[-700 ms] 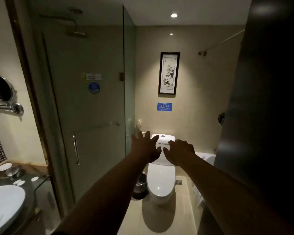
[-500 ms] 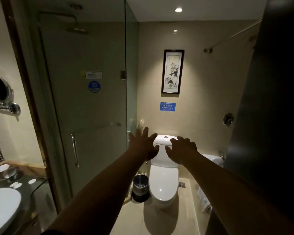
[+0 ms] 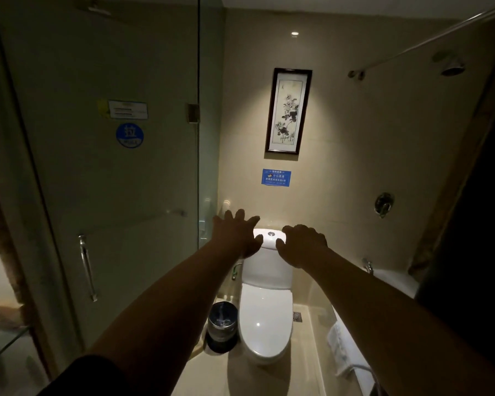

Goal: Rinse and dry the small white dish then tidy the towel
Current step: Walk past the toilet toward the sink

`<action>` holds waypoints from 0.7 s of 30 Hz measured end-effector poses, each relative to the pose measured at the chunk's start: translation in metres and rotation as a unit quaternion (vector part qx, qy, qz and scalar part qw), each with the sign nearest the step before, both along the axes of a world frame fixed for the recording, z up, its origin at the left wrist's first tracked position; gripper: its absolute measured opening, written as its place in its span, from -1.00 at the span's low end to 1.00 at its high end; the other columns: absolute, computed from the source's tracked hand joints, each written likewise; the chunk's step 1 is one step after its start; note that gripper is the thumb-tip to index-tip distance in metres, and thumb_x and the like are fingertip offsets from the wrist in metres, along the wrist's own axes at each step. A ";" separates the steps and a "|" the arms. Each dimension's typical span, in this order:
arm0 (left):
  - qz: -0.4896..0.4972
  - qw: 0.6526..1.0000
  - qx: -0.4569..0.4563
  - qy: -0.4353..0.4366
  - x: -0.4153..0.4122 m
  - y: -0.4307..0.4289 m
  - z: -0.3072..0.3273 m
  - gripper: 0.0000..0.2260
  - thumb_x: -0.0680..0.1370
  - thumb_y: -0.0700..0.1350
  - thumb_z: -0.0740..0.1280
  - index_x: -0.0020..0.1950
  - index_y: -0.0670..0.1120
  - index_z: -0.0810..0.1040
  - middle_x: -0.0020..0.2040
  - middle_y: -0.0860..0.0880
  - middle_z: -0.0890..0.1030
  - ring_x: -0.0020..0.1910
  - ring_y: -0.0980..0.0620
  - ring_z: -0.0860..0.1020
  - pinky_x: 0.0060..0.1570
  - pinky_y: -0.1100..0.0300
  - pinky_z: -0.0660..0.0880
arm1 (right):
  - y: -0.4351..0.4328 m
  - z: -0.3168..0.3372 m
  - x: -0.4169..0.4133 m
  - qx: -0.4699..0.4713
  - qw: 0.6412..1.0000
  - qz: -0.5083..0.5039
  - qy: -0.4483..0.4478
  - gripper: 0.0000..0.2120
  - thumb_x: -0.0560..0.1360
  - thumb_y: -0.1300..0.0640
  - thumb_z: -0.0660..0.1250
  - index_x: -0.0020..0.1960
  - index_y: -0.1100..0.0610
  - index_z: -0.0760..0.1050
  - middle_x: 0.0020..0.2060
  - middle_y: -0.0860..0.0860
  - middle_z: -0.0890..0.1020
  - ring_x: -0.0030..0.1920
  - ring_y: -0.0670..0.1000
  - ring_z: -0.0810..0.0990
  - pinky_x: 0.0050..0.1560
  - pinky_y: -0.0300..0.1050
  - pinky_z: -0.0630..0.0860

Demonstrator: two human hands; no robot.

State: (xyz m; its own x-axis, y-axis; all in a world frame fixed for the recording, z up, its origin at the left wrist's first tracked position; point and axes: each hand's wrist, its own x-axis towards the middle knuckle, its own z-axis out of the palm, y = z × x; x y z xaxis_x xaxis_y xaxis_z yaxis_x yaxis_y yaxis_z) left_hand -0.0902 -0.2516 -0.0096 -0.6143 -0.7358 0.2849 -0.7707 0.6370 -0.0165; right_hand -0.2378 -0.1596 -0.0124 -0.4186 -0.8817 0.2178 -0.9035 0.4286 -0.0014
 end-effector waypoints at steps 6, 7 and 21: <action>0.028 0.998 -0.015 -0.050 -0.023 -0.036 -0.017 -0.46 0.57 0.30 0.12 0.53 0.16 0.23 0.51 -0.11 0.32 0.47 -0.27 0.26 0.36 -0.42 0.13 | -0.052 -0.010 -0.013 -0.037 0.998 0.038 -0.024 -0.57 0.61 -0.13 0.12 0.43 -0.05 0.42 0.26 0.03 0.60 0.21 0.12 0.57 0.25 0.07 0.47; 0.039 0.998 -0.002 -0.047 -0.026 -0.043 -0.018 -0.45 0.57 0.31 0.10 0.53 0.16 0.21 0.52 -0.11 0.30 0.47 -0.27 0.25 0.37 -0.41 0.12 | -0.062 -0.011 -0.014 -0.027 0.998 0.042 -0.028 -0.55 0.61 -0.13 0.11 0.46 -0.06 0.39 0.31 0.02 0.57 0.26 0.13 0.54 0.28 0.08 0.45; 0.273 0.962 0.030 0.005 0.070 -0.181 -0.033 -0.44 0.55 0.28 0.11 0.53 0.13 0.20 0.50 -0.13 0.33 0.43 -0.21 0.33 0.35 -0.21 0.22 | -0.266 -0.021 0.056 -0.006 0.956 0.294 0.007 -0.59 0.62 -0.10 0.12 0.40 0.01 0.43 0.27 0.05 0.57 0.28 0.09 0.54 0.24 0.03 0.50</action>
State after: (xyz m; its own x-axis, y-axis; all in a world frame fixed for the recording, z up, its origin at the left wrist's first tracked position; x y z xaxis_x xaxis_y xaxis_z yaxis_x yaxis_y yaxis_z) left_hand -0.0203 -0.4329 -0.0425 -0.1301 -0.9631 0.2355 -0.9903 0.1378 0.0166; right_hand -0.1820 -0.4261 -0.0330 0.1520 -0.9609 0.2313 -0.9881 -0.1535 0.0117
